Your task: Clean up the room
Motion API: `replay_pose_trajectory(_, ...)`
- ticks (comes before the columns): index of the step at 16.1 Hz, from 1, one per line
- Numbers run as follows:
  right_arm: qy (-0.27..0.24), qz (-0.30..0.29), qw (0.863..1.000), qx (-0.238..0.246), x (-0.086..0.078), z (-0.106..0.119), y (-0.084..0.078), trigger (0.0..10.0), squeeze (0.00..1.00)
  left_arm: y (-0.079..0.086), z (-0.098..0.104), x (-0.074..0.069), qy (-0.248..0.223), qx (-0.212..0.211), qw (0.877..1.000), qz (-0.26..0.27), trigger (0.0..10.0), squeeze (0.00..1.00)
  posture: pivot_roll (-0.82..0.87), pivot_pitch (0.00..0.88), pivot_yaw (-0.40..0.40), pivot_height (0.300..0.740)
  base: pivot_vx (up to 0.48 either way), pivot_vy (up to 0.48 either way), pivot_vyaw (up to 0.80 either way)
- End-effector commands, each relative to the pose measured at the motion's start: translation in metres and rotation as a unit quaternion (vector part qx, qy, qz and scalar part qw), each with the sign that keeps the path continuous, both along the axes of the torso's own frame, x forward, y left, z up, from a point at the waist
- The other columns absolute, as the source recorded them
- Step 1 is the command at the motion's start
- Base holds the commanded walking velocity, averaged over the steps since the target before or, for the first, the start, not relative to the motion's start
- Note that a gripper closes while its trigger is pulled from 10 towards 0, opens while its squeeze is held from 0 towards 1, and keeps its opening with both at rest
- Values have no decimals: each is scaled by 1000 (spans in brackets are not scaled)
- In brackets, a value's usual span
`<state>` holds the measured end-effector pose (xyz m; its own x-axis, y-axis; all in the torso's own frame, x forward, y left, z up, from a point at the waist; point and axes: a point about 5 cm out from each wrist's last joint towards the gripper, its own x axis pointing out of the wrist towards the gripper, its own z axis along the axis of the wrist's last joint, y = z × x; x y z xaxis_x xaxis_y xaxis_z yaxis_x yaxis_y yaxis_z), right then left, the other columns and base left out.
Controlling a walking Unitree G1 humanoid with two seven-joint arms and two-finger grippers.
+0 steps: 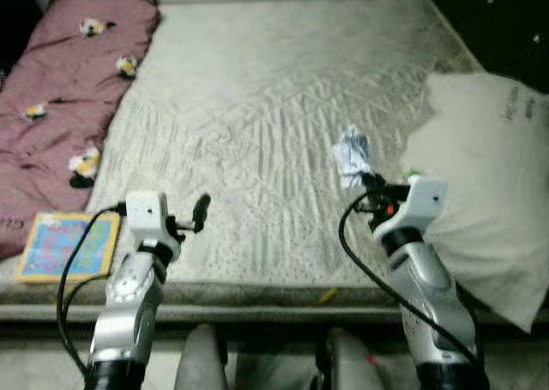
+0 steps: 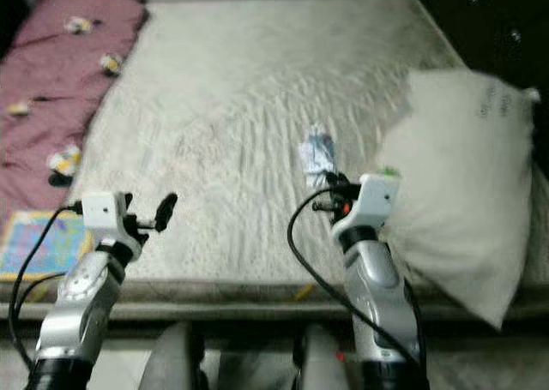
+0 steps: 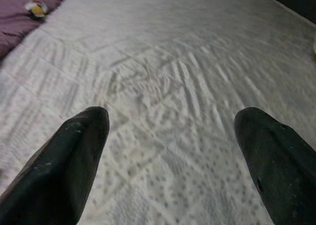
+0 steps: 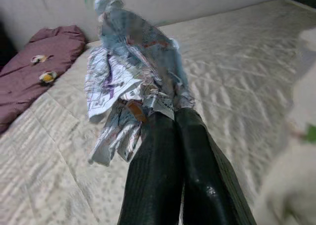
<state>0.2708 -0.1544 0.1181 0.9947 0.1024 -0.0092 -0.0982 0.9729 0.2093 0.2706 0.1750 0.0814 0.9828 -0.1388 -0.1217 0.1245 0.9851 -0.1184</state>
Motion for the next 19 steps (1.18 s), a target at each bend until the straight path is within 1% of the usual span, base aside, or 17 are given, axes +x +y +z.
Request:
replay_pose_trajectory(1,-8,1,1000,-1,0,5,2,10000,0,4,-2,-1,4,7,1000,1,10000,0,-48,0,33,728,0,0,0)
replay_pose_trajectory(2,-8,0,1000,-1,0,5,2,10000,0,4,-2,-1,4,7,1000,0,10000,0,-48,0,33,740,0,0,0)
replay_pose_trajectory(5,-6,-3,1000,-5,1,4,0,10000,0,3,-1,0,2,13,1000,-2,10000,0,-44,0,29,740,0,0,0)
replay_pose_trajectory(7,1,-10,1000,-23,1,1,0,10000,0,3,-1,0,2,12,1000,-2,10000,0,-42,0,27,740,0,0,0)
replay_pose_trajectory(8,1,-12,1000,-23,1,1,0,10000,0,2,-1,1,3,10,1000,-2,10000,0,-42,0,27,740,0,0,0)
replay_pose_trajectory(19,1,-10,999,-31,3,0,0,10000,0,1,-1,3,3,0,1000,1,10000,0,-38,0,23,740,0,470,0)
